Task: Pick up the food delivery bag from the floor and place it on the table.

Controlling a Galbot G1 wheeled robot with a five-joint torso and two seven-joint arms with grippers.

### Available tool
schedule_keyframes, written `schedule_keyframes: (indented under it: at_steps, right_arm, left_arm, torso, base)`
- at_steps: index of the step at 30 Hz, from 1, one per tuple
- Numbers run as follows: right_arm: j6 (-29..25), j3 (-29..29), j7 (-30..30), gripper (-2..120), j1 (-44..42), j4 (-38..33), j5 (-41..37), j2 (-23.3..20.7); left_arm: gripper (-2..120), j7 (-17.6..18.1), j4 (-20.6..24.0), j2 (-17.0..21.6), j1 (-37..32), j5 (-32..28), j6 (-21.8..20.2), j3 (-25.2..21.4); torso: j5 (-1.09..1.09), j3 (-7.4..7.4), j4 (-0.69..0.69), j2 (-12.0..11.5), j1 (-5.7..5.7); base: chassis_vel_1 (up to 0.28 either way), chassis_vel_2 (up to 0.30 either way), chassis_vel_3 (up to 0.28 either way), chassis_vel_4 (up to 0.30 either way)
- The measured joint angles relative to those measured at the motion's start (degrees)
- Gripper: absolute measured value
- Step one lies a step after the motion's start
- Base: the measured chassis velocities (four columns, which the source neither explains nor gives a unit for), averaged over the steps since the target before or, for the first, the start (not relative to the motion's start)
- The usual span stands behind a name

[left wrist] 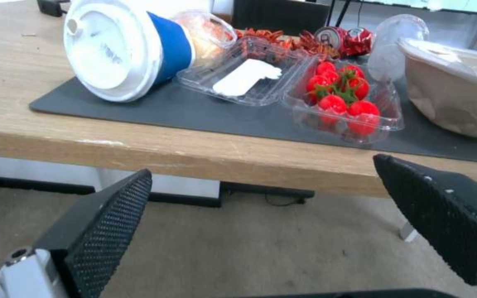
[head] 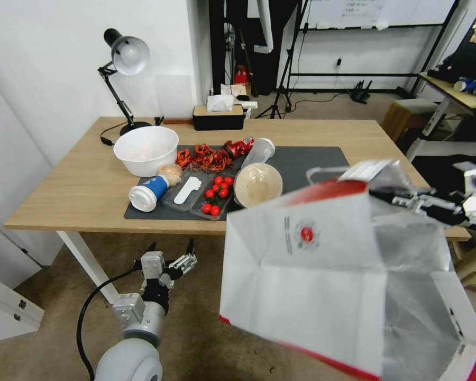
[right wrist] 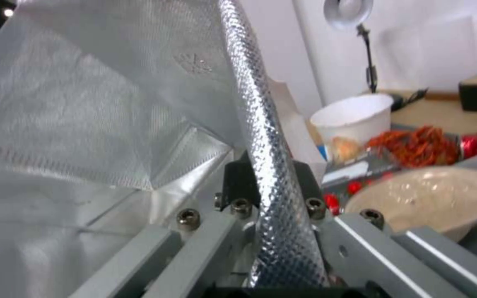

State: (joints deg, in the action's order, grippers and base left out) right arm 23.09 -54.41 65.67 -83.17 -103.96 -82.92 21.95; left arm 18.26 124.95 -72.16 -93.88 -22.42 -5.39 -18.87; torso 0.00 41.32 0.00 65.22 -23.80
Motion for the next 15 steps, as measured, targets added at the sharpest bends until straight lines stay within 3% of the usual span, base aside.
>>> schedule_keyframes:
  at_steps: [3,4,8,11,15]
  right_arm:
    - [0.0,-0.8,-1.4,0,0.2,0.0,-2.8,0.2]
    - [-0.6,-1.3,-5.1,0,0.9,-1.0,-8.2,0.9]
    - [-1.7,-1.6,-8.7,0,1.3,-1.8,-11.8,1.3]
    - [-4.3,-2.1,-16.8,0,2.1,-3.9,-19.4,1.8]
    - [-6.0,-3.0,-21.2,0,2.4,-5.3,-22.1,1.9]
  left_arm:
    - [100,0.0,0.0,0.0,-0.1,0.1,0.0,0.0]
    - [100,0.1,-0.1,0.0,-0.3,0.3,0.1,0.0]
    - [100,0.2,-0.1,-0.1,-0.4,0.5,0.1,0.0]
    - [100,0.2,-0.1,-0.1,-0.4,0.5,0.2,0.0]
    - [100,0.3,-0.2,0.0,-0.4,0.5,0.2,0.0]
  torso:
    - [0.0,0.0,0.0,0.0,0.0]
    - [0.0,-0.01,0.0,0.0,0.0]
    - [0.0,-0.01,0.0,0.0,0.01]
    - [0.0,-0.01,0.0,0.0,0.01]
    - [0.0,-0.01,0.0,0.0,0.01]
  base:
    - [0.0,0.0,0.0,0.0]
    - [0.0,0.0,0.0,0.0]
    - [0.0,0.0,0.0,0.0]
    - [0.0,0.0,0.0,0.0]
    - [0.0,0.0,0.0,0.0]
